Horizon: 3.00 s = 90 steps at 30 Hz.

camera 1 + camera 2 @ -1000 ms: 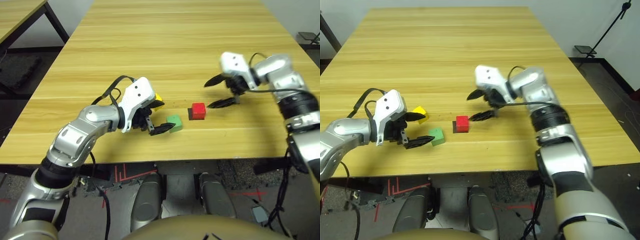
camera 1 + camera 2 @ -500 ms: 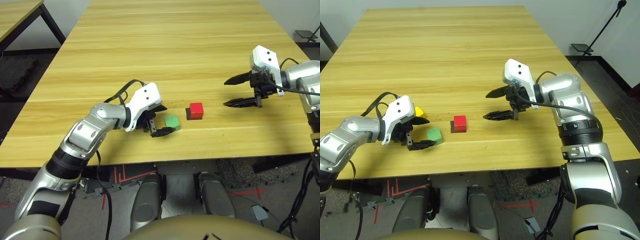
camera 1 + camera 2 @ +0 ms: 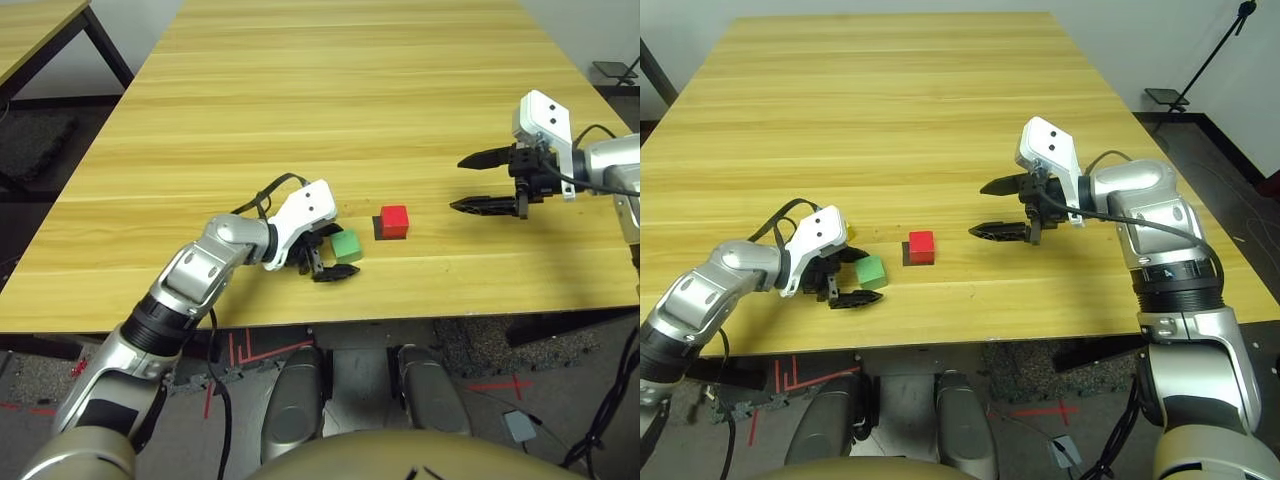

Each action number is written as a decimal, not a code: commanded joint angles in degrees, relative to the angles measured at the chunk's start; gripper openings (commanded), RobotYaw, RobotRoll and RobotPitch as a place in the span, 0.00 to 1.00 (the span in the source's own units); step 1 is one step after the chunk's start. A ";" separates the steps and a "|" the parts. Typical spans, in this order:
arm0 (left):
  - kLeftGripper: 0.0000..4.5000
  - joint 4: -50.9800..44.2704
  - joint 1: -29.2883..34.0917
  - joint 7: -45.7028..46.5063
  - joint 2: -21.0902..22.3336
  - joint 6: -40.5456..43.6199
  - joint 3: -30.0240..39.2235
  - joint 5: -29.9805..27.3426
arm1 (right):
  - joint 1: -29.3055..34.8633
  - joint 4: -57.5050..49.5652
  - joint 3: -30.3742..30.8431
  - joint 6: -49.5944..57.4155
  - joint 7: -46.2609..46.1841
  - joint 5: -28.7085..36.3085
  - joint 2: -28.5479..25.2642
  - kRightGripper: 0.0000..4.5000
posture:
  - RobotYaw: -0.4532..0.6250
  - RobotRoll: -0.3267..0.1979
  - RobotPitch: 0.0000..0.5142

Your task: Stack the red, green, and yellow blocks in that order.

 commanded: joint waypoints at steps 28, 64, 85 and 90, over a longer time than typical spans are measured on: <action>0.46 38.75 -33.75 -19.96 -16.71 -16.99 -5.74 7.32 | 14.97 -13.09 -4.77 4.93 -5.46 8.41 -4.66 1.00 | 0.42 0.52 0.17; 0.46 40.54 -30.36 -20.41 -19.76 -17.77 -3.66 10.23 | 15.09 -12.10 -4.25 4.96 -7.51 9.47 -5.56 1.00 | 0.42 0.51 0.20; 0.46 43.31 -30.51 -19.05 -20.75 -20.14 -3.03 11.24 | 15.15 -13.27 -4.22 6.40 -8.59 9.93 -5.27 1.00 | 0.42 0.51 0.19; 0.82 43.16 -30.62 -18.24 -20.43 -20.37 -2.67 11.62 | 14.89 -13.15 -4.18 6.49 -8.51 9.94 -5.33 1.00 | 0.43 0.51 0.19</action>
